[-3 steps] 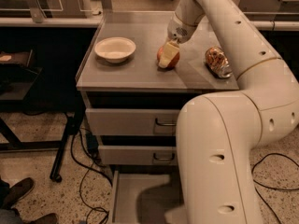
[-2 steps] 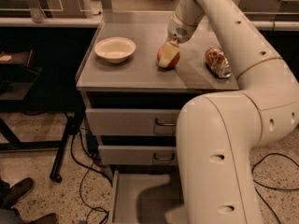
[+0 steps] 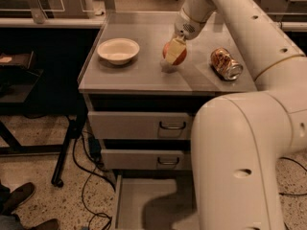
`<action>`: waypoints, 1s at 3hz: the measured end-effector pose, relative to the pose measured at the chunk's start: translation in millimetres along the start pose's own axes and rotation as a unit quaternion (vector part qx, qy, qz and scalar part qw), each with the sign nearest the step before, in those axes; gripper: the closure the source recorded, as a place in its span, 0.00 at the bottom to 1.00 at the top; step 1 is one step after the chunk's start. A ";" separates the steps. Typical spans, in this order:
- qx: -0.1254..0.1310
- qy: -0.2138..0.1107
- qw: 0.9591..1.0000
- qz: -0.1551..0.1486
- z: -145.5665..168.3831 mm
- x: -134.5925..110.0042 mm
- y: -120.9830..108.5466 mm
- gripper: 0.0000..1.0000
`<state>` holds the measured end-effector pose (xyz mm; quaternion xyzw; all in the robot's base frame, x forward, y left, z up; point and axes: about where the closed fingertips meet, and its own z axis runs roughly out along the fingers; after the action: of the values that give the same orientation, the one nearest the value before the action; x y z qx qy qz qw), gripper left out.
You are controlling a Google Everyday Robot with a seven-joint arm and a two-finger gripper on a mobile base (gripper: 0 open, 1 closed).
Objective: Place apple into bottom drawer
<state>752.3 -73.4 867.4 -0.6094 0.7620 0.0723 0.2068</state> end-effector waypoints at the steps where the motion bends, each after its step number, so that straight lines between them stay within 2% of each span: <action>1: 0.059 -0.020 0.998 0.006 -47.0 -6.8 7.6 1.00; 2: 0.092 -0.038 0.995 0.006 -84.7 -7.1 63.2 1.00; 3: 0.091 -0.038 0.995 0.005 -85.5 -6.2 66.4 1.00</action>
Offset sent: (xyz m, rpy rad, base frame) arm -0.1487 -0.0111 0.0405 0.0275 -0.1512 -0.0991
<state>670.2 -82.4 937.8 -0.5808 0.7603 0.0266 0.2898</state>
